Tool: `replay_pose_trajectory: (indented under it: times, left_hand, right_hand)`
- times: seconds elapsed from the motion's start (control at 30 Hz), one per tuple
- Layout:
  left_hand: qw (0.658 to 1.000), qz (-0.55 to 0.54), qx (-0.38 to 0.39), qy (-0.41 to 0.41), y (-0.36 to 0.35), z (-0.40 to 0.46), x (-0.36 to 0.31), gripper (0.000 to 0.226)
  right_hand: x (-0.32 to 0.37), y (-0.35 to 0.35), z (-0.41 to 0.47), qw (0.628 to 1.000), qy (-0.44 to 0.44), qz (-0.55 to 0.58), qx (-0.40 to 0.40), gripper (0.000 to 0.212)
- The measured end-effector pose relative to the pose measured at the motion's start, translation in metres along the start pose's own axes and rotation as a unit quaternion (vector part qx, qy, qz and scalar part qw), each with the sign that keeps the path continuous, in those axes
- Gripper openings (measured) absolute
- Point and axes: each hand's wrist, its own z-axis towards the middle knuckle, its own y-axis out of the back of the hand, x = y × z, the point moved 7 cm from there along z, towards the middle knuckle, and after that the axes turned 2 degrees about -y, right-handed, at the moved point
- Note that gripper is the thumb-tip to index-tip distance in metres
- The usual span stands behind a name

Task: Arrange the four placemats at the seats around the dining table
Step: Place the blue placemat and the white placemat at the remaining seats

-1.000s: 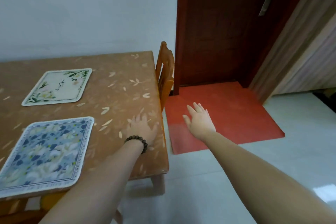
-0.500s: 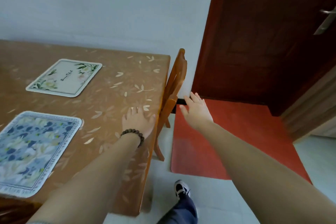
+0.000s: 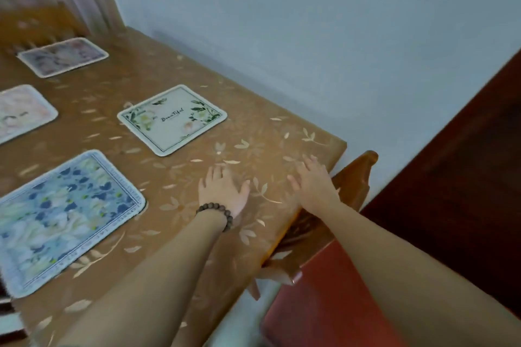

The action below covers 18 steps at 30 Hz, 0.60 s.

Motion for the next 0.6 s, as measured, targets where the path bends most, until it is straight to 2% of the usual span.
replay_pose_trajectory:
  times: [0.13,0.27,0.47,0.6]
  left_hand:
    - [0.997,-0.007,0.003,0.080,-0.002,0.023,0.020,0.076]
    - [0.987,-0.003,-0.028,0.161,-0.003,0.043,0.041,0.075]
    - [0.955,-0.003,-0.057,0.290,-0.009,0.068,0.049,0.075]
    - [0.935,-0.018,-0.080,0.344,-0.010,0.078,0.036,0.074]
  right_hand:
    - [0.016,-0.006,0.053,0.997,0.067,0.027,0.008,0.053]
    - [0.030,-0.020,0.109,0.988,0.143,0.042,0.044,0.053]
    - [0.038,-0.042,0.194,0.962,0.251,0.027,0.107,0.053]
    - [0.037,-0.051,0.231,0.943,0.297,0.027,0.144,0.054]
